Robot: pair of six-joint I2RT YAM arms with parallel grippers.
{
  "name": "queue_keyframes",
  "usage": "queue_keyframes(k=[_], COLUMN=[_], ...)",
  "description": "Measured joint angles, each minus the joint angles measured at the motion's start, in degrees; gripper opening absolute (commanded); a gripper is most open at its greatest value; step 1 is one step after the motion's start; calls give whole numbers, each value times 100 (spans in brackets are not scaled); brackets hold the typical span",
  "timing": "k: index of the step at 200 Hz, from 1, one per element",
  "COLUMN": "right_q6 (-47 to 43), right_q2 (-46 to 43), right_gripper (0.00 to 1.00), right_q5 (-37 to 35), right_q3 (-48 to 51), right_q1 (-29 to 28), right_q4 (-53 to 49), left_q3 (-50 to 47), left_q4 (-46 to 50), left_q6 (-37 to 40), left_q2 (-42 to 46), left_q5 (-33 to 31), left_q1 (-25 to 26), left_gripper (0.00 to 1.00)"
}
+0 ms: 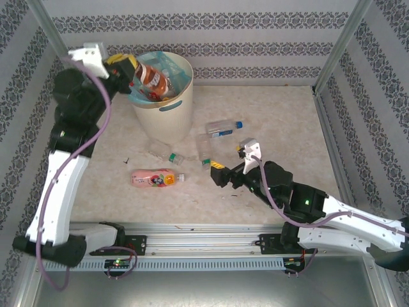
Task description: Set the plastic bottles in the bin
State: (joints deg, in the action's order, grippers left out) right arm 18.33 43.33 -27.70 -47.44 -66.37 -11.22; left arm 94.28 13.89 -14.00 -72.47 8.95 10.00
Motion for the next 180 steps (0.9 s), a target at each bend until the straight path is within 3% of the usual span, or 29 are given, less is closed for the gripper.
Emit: queue_keyframes(k=[40, 75, 180], right_q6=[105, 144, 560], right_q2=[-280, -345, -201], right_gripper=[98, 98, 98], right_q5=[-210, -278, -267], right_q3=[105, 122, 299], right_q1=[26, 26, 26], right_q4=[-98, -140, -225], left_q3=[566, 463, -282], left_q4=[483, 614, -302], left_q6=[833, 1283, 1425], left_q2=[-1316, -1731, -2118], left_q5=[-804, -1102, -713], left_q1=[-4, -11, -22], left_gripper=[0, 0, 0])
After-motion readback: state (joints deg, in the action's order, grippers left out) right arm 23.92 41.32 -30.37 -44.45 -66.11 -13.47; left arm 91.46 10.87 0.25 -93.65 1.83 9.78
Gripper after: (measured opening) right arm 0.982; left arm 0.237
